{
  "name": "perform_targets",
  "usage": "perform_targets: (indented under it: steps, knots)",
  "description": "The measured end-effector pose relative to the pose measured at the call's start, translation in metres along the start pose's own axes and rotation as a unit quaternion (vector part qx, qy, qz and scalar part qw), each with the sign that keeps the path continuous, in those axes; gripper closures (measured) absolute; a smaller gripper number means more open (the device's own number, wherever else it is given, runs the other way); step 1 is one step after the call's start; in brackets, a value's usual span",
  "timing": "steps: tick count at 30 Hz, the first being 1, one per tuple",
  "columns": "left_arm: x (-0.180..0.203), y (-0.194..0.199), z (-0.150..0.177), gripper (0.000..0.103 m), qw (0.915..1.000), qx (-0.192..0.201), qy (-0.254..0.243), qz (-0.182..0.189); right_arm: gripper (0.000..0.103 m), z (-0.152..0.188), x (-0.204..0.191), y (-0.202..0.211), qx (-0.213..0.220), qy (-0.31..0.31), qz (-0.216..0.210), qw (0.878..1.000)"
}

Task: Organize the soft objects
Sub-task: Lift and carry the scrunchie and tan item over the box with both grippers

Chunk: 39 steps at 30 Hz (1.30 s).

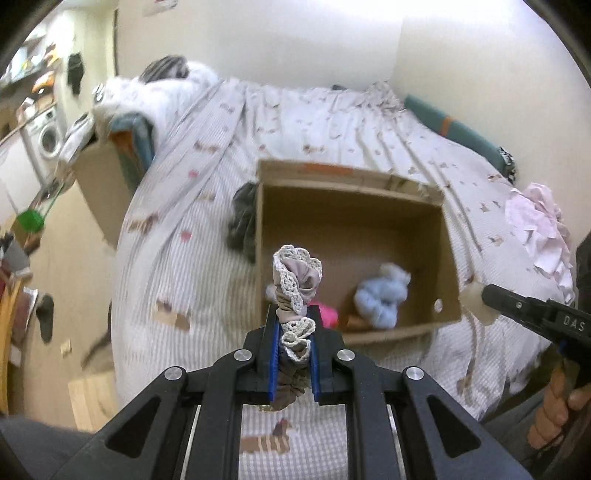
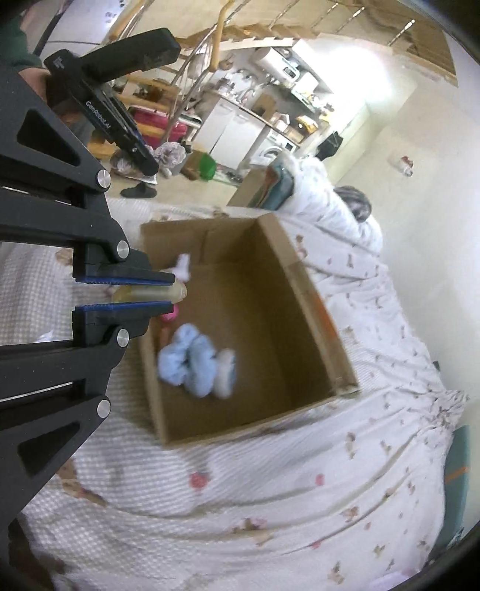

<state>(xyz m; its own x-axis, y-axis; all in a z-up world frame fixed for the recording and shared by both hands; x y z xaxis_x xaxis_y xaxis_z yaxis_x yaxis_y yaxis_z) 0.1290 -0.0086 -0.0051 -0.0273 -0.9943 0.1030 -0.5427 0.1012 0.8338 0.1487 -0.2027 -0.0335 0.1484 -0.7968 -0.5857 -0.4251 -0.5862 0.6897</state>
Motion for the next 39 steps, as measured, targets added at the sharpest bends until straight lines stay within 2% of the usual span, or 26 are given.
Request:
perform_targets:
  steps: [6,13,20,24,29,34,39]
  knots:
    - [0.012,-0.006,-0.037,0.091,0.9998,0.005,-0.019,0.008,0.094,-0.033,-0.004,0.004,0.021,0.015,0.005,1.0]
    - [0.025,-0.039,-0.055,0.091,0.999,-0.019,-0.036,0.019,0.094,-0.051,0.007,-0.003,0.039,0.03,0.031,0.998]
    - [0.033,-0.082,-0.05,0.091,0.9977,-0.037,-0.054,0.017,0.094,-0.042,0.033,-0.037,0.001,-0.001,0.044,0.999]
    - [0.032,-0.104,-0.043,0.091,0.9973,-0.053,-0.045,0.022,0.094,-0.04,0.037,-0.051,-0.016,0.008,0.066,0.998]
    - [0.032,-0.114,-0.042,0.091,0.9973,-0.059,-0.042,0.012,0.094,-0.039,0.04,-0.068,-0.038,0.017,0.083,0.996]
    - [0.028,-0.124,-0.036,0.091,0.9963,-0.078,-0.031,0.02,0.094,-0.037,0.043,-0.075,-0.049,0.017,0.091,0.995]
    - [0.032,-0.131,-0.032,0.091,0.9952,-0.086,-0.043,0.015,0.094,-0.034,0.046,-0.082,-0.063,0.017,0.095,0.993]
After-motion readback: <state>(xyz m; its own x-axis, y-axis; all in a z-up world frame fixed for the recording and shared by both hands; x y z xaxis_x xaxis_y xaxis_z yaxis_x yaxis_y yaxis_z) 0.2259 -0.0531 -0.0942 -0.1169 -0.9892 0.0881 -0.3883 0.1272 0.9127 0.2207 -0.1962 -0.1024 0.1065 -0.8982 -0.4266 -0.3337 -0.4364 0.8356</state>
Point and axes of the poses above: each gripper's, at about its wrist camera, not at the fingertips, and y roughly against the way its jaws point, x to its right, z to its underside, the point moved 6 cm from there along -y, roughly the way its jaws point, and after that the axes turned 8 degrees about -x, right-handed, at the moved point
